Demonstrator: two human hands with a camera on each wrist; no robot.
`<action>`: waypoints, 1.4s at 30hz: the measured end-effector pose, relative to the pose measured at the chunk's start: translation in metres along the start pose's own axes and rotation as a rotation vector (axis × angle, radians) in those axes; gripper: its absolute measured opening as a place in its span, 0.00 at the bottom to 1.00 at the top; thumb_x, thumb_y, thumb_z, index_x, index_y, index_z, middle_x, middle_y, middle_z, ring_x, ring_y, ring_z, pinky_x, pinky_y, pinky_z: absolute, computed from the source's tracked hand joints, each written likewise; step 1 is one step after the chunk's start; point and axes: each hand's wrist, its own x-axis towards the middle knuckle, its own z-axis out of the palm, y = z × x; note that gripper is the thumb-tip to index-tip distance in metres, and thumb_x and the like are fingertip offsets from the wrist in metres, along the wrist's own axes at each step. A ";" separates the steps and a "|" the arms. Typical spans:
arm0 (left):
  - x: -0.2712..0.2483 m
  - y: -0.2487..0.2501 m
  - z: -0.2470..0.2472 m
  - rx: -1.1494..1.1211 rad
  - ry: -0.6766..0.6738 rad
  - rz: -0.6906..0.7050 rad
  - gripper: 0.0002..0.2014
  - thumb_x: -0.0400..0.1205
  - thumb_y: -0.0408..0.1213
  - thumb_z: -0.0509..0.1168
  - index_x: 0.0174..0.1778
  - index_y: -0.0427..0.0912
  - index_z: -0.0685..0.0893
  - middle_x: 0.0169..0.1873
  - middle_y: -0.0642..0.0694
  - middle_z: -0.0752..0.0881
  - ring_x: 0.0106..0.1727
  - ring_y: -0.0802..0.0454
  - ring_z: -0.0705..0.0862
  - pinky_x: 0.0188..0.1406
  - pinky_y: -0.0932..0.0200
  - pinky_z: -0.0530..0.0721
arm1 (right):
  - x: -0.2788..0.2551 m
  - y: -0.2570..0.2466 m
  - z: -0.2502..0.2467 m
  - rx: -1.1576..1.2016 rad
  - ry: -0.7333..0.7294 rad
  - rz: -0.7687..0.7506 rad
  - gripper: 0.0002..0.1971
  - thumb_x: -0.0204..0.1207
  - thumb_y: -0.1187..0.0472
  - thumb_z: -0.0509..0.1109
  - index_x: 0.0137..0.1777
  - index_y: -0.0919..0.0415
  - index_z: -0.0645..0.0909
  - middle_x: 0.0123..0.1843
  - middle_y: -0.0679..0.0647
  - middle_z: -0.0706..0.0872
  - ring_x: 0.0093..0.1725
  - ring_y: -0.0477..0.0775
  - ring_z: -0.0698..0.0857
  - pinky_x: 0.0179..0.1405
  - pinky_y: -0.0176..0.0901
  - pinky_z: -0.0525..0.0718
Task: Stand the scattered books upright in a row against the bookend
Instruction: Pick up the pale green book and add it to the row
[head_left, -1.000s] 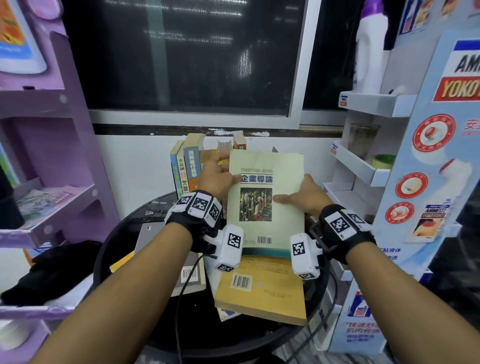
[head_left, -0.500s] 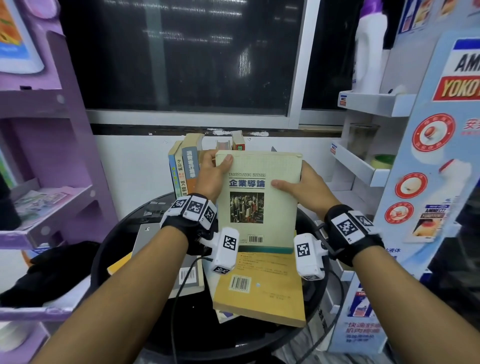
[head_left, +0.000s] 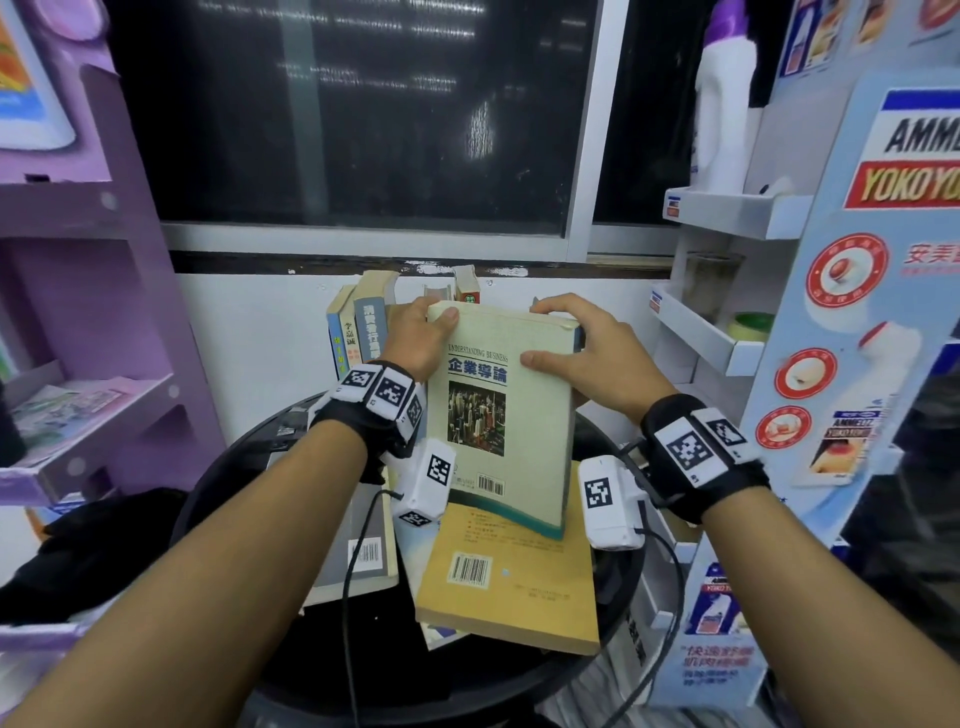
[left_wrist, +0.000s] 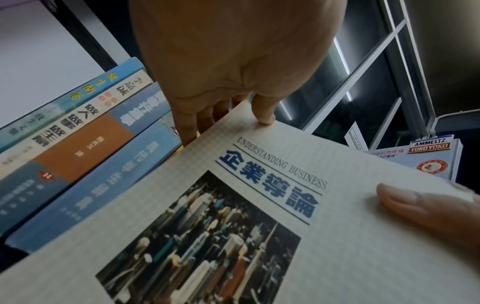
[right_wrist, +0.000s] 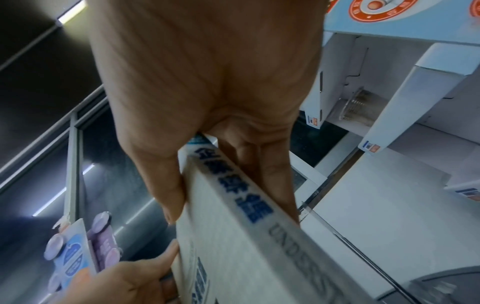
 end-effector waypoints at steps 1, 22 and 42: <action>0.001 0.001 0.001 0.005 -0.004 0.002 0.17 0.88 0.40 0.56 0.71 0.39 0.73 0.58 0.42 0.82 0.56 0.46 0.83 0.47 0.56 0.83 | 0.000 -0.004 -0.001 -0.016 -0.007 0.004 0.22 0.72 0.55 0.78 0.63 0.45 0.74 0.61 0.49 0.80 0.56 0.53 0.84 0.40 0.43 0.90; 0.018 0.008 0.007 0.087 0.031 0.024 0.20 0.83 0.39 0.65 0.71 0.43 0.74 0.62 0.48 0.80 0.59 0.53 0.78 0.45 0.68 0.78 | 0.003 -0.018 -0.013 -0.067 0.070 0.103 0.29 0.73 0.59 0.77 0.75 0.54 0.76 0.63 0.53 0.84 0.50 0.50 0.85 0.29 0.31 0.82; 0.066 -0.007 0.022 0.504 0.065 0.108 0.28 0.80 0.49 0.67 0.75 0.46 0.71 0.72 0.44 0.76 0.69 0.44 0.77 0.67 0.46 0.77 | 0.052 -0.005 -0.012 -0.238 0.198 0.121 0.22 0.77 0.57 0.73 0.71 0.53 0.77 0.59 0.53 0.84 0.49 0.50 0.79 0.35 0.34 0.79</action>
